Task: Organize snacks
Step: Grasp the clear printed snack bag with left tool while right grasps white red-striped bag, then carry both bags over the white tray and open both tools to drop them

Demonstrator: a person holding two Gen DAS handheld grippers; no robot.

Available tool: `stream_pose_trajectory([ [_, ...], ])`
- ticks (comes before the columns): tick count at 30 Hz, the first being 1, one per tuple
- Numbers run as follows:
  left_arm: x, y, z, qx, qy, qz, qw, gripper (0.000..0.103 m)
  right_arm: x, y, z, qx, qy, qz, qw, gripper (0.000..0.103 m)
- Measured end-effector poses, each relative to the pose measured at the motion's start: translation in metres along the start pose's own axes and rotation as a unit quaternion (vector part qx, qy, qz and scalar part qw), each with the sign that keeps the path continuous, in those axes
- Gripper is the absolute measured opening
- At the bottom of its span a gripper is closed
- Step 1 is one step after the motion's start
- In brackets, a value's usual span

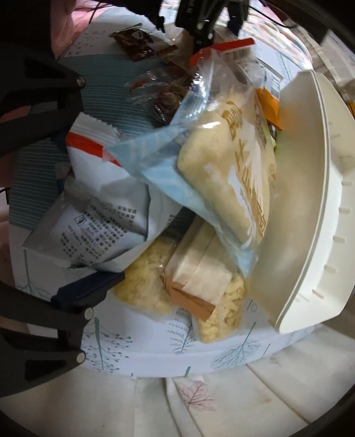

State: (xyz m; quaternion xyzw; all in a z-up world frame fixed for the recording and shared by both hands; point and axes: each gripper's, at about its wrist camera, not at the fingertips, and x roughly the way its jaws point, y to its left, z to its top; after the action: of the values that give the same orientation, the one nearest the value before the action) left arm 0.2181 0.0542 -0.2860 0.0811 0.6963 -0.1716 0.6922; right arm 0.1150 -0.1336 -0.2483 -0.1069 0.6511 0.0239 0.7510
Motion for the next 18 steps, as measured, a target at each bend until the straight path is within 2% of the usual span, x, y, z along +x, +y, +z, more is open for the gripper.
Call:
stream_pose_trajectory([
  [6, -0.016, 0.015, -0.004, -0.015, 0.005, -0.026, 0.9995, 0.075, 0.0, -0.017, 0.005, 0.046, 0.015, 0.032, 0.998, 0.063],
  [12, -0.025, 0.022, -0.02, -0.022, 0.017, -0.053, 0.9982, 0.074, -0.013, -0.029, 0.005, 0.09, 0.017, 0.055, 0.994, 0.063],
  [18, -0.053, 0.025, -0.032, -0.016, 0.008, -0.068, 0.9975, 0.074, -0.034, -0.049, 0.0, 0.134, 0.005, 0.077, 0.988, 0.063],
])
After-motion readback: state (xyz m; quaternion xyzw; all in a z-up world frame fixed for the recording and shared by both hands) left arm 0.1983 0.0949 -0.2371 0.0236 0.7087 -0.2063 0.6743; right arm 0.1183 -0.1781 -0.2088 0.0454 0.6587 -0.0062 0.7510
